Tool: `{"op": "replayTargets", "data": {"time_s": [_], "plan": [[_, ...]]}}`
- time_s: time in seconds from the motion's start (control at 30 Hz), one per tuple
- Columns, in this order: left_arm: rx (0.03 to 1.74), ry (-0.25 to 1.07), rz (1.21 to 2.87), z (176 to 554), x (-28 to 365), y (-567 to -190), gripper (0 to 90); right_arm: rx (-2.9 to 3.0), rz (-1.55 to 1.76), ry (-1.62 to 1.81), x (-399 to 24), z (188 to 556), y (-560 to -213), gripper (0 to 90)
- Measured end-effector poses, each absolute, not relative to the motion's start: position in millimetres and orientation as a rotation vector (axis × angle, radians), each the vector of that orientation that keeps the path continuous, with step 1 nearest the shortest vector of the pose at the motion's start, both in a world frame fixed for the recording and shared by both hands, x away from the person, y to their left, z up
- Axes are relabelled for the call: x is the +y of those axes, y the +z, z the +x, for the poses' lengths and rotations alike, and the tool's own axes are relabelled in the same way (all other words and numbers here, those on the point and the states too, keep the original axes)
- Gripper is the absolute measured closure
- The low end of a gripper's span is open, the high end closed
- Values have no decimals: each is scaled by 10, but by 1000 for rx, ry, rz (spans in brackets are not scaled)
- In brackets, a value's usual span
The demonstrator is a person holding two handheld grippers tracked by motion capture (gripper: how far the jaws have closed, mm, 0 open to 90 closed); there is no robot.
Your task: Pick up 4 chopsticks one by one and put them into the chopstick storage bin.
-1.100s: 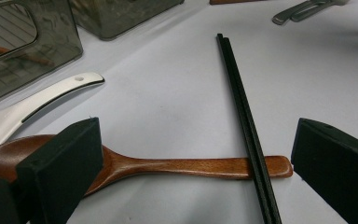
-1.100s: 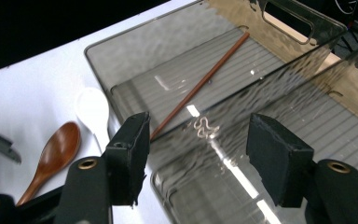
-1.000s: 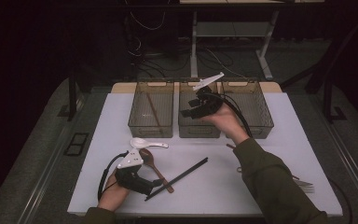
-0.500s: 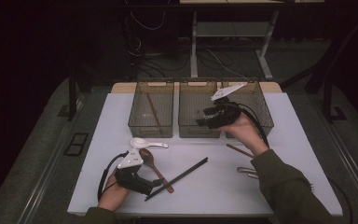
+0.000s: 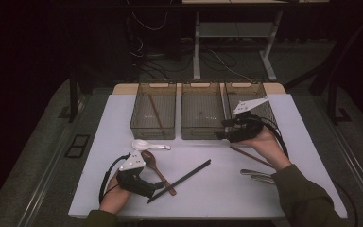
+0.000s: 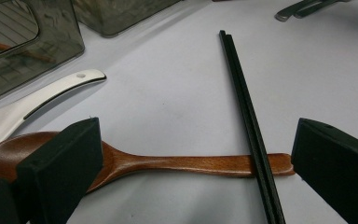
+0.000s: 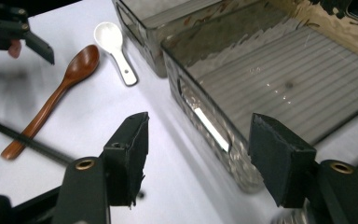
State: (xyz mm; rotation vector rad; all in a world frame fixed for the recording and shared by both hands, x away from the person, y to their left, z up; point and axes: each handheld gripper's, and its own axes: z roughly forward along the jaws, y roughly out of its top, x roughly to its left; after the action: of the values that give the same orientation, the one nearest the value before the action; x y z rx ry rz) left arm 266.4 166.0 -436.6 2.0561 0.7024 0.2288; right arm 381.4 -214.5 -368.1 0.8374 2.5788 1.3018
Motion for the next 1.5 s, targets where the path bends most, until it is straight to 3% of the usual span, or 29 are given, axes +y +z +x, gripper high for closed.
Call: {"op": "replayTargets", "data": {"time_s": [0.57, 0.87, 1.5], "plan": [[696, 229, 2066, 2666, 1654, -4371, 12, 2586, 894, 1218, -2690, 3502, -3891, 390], [697, 233, 2066, 2663, 1652, -4370, 12, 2573, 952, 1142, -3010, 3369, -4007, 441], [703, 232, 2062, 2662, 1658, -4372, 12, 2665, 1004, 968, -3409, 3255, -4314, 722]]}}
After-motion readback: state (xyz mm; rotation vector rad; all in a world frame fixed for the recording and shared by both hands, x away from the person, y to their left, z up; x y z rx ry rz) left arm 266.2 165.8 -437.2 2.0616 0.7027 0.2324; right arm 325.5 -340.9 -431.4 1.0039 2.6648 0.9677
